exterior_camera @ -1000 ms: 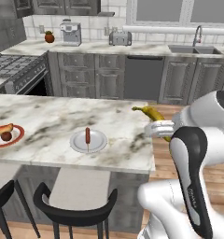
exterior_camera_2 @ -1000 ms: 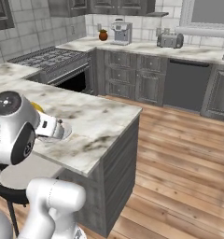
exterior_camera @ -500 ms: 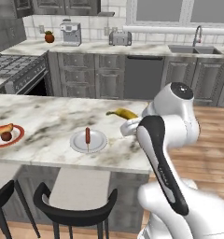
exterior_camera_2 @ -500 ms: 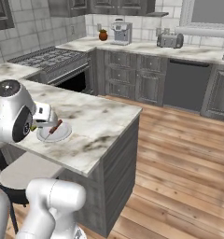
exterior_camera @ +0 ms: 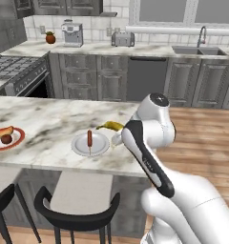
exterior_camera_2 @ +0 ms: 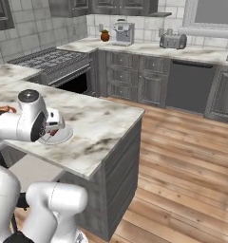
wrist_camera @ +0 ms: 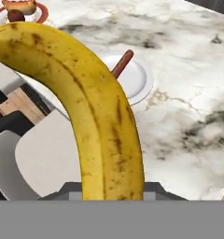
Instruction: Pick up the apple and banana from the fridge and place one fruit on each plate on the dining counter.
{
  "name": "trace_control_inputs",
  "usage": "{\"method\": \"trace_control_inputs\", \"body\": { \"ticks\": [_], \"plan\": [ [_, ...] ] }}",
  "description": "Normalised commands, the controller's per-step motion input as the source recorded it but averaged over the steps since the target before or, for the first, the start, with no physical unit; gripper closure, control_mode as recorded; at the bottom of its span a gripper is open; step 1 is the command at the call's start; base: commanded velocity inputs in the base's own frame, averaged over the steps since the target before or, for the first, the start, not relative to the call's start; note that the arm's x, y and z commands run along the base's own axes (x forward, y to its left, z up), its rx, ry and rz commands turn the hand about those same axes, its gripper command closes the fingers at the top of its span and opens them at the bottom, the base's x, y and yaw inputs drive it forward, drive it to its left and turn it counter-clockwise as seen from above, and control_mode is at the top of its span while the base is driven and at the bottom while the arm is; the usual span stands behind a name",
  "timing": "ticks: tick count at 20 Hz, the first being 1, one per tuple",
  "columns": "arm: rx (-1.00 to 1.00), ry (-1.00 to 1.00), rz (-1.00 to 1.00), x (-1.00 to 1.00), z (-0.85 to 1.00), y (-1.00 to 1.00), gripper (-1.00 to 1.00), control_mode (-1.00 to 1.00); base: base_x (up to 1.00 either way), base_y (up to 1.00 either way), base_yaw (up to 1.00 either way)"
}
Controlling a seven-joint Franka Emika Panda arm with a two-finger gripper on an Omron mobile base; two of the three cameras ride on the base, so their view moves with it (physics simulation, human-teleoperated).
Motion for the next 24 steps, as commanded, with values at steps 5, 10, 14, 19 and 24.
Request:
{"method": "trace_control_inputs", "body": {
  "ticks": [5, 10, 14, 19, 24],
  "plan": [
    [-0.01, 0.08, 0.0, 0.97, -0.48, 0.24, 1.0, -1.0, 0.0, 0.0, 0.0],
    [-0.02, 0.13, 0.0, 0.9, -0.52, 0.21, 1.0, -1.0, 0.0, 0.0, 0.0],
    [-0.01, 0.15, 0.0, 0.84, -0.38, 0.21, 1.0, -1.0, 0.0, 0.0, 0.0],
    [-0.02, 0.16, -0.01, 0.65, -0.43, 0.2, 1.0, -1.0, 0.0, 0.0, 0.0],
    [-0.03, 0.1, 0.0, 0.37, -0.41, 0.23, 1.0, -1.0, 0.0, 0.0, 0.0]
  ]
}}
